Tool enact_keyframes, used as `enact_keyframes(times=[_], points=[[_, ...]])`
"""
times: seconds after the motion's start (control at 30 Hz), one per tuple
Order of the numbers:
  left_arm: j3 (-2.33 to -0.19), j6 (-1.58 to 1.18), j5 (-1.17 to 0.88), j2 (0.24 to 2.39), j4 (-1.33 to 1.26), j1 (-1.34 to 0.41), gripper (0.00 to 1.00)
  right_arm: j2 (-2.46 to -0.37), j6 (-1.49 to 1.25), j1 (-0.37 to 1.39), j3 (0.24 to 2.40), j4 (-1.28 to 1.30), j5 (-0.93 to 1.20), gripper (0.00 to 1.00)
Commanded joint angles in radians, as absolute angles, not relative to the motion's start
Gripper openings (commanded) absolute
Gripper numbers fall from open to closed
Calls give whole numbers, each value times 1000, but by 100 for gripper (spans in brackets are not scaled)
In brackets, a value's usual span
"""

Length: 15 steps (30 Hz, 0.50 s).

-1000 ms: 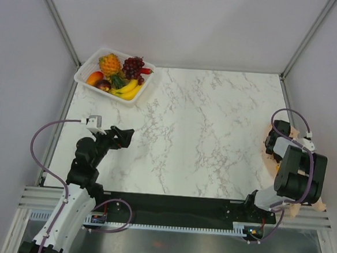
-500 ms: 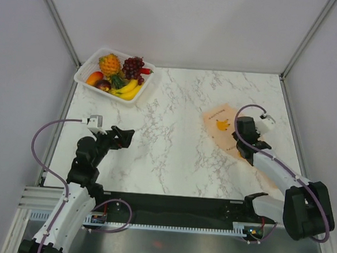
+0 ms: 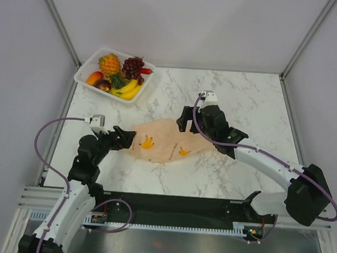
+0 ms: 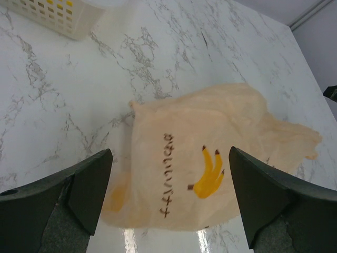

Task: Place the fake fruits into the plastic bag and tie a complex knot
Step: Move the plastic bag to the center of the board, then open the plastic bag at the center of the board.

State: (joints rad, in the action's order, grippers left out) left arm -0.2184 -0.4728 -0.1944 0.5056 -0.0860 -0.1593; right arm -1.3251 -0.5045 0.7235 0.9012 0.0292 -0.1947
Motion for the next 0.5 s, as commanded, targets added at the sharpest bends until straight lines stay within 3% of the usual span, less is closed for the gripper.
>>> enact_keyframes(times=[0.0,0.13,0.23,0.47], points=[[-242,-440,-224,520,-140,-160,100,-1331,-289,719,974,58,-107,98],[-242,-448,-239,532,-149,-160,100,-1391,-171,658,1011,49,96,98],[-244,-448,-239,538,-152,-160,100,-1515,-131,578,1100,51,392,98],[-245,-448,-213,523,-132,-160,100,-1825,18,587,1347,118,673,97]])
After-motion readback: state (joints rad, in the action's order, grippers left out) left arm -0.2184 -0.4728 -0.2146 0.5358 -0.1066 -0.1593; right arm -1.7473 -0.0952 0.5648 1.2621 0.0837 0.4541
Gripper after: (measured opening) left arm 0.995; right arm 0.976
